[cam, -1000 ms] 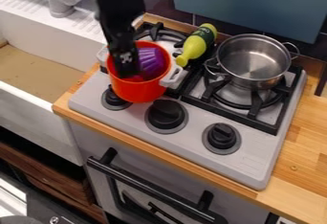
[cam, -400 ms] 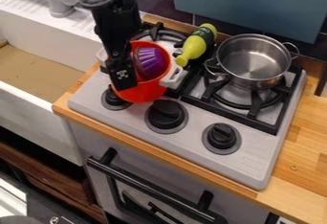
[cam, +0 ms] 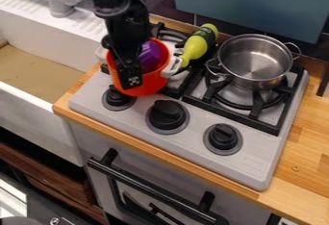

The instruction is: Moving red bucket to right burner

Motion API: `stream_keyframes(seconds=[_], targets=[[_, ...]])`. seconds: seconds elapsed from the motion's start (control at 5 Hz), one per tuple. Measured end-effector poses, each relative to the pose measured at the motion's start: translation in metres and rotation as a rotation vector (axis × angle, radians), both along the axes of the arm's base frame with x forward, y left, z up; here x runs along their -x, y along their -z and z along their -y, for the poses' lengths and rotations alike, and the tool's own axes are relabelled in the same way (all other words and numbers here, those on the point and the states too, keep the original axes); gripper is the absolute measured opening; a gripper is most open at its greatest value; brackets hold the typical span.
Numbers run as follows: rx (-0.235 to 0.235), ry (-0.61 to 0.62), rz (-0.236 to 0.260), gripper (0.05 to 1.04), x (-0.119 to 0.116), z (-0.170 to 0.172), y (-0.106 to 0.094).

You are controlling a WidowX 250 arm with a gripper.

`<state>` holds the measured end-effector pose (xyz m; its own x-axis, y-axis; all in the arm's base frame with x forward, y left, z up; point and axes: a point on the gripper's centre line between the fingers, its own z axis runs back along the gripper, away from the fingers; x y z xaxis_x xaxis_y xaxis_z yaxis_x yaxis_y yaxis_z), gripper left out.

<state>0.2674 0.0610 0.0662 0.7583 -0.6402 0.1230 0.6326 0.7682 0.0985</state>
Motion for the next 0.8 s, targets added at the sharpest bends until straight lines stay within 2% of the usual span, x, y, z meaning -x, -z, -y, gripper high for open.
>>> stream_keyframes(seconds=[0.2,0.4,0.8], targets=[[-0.005,0.006,-0.001,0.175,0.002,0.000,0.004],[0.022,0.001,-0.029,0.066,0.007,0.004,-0.003],[-0.003,-0.099,-0.021,0.055,-0.002,0.005,-0.040]])
